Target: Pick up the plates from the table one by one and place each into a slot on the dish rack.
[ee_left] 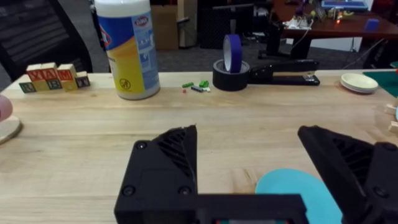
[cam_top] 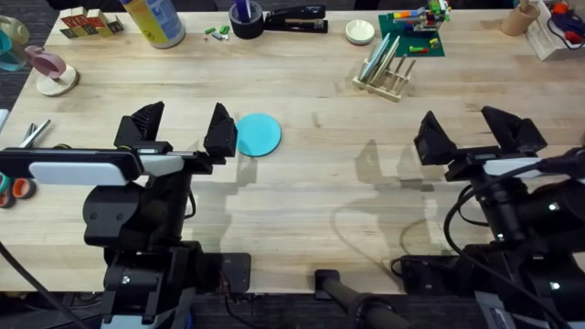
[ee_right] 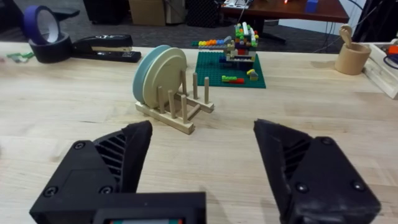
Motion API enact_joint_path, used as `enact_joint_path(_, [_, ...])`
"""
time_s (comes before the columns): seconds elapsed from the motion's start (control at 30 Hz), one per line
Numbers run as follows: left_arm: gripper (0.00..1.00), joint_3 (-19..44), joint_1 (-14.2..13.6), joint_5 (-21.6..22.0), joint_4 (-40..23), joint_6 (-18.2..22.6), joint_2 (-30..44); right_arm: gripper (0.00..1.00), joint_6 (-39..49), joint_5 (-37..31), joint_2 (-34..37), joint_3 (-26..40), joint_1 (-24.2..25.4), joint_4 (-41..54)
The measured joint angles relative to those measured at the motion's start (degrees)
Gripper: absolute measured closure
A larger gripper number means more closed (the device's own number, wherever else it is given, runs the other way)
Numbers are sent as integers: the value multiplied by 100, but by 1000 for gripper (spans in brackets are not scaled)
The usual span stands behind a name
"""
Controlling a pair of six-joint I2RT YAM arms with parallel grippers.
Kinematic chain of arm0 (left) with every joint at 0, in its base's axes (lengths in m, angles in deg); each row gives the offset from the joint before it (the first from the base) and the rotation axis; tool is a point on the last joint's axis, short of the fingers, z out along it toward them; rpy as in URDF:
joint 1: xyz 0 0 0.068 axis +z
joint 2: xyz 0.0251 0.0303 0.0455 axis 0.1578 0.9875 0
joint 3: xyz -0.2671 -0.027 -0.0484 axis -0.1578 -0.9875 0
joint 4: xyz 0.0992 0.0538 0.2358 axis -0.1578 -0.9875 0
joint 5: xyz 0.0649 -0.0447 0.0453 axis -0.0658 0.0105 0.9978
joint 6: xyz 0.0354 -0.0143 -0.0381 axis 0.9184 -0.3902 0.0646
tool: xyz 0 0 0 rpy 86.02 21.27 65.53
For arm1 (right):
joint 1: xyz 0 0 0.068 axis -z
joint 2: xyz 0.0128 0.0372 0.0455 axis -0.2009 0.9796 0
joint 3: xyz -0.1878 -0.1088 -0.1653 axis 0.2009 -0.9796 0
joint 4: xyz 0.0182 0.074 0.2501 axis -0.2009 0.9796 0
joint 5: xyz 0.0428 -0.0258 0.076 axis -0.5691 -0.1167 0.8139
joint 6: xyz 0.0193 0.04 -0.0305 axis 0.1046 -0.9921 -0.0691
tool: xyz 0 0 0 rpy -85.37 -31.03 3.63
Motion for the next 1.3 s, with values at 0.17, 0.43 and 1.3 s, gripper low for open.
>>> enact_joint_path(0.17, [8,0,0,-2,0,-2,0,6,0,0,0,0,0,0])
enact_joint_path(0.43, [7,0,0,0,48,-2,-2,7,0,10,0,-2,0,-39])
enact_joint_path(1.3, [8,2854,0,41,-1823,-568,1746,7,0,87,1415,2308,0,403])
